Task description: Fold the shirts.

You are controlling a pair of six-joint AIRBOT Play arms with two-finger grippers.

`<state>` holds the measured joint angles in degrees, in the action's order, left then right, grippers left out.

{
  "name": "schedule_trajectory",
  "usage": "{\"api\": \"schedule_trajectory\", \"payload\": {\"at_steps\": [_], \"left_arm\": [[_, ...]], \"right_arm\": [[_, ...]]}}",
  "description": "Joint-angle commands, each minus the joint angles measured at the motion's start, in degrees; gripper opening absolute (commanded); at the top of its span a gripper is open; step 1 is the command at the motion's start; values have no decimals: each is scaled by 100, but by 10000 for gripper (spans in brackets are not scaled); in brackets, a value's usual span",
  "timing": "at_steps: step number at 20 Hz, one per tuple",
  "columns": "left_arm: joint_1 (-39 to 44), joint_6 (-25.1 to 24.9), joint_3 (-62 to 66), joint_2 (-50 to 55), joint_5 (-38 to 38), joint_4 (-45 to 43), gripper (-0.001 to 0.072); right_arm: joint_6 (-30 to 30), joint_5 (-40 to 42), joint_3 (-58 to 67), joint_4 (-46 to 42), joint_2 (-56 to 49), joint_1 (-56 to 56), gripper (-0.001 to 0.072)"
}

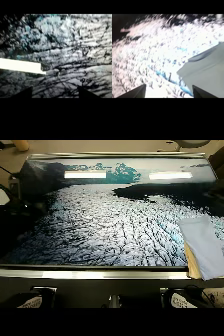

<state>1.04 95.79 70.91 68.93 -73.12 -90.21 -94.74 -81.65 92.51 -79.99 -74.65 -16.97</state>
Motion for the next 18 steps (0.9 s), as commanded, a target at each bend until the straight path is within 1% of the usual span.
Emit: {"api": "schedule_trajectory", "payload": {"at_steps": [1, 2, 3, 4, 6, 18], "left_arm": [[450, 90, -984, -380, 372, 103, 601], [557, 299, -1281, -664, 769, 59, 602], [595, 431, -1427, -828, 997, 20, 603], [592, 435, -1432, -872, 1067, 15, 604], [588, 413, -1388, -855, 1123, 0, 606], [595, 415, -1390, -852, 1126, 4, 607]], "right_arm": [[-138, -1368, -136, -188, -717, 1290, 584], [-142, -1331, -352, -212, -774, 1405, 584], [-186, -1091, -522, -210, -772, 1488, 583], [-269, -872, -590, -210, -772, 1547, 584], [-275, -623, -595, -125, -772, 1545, 587], [-273, -671, -595, -149, -772, 1545, 590]]}}
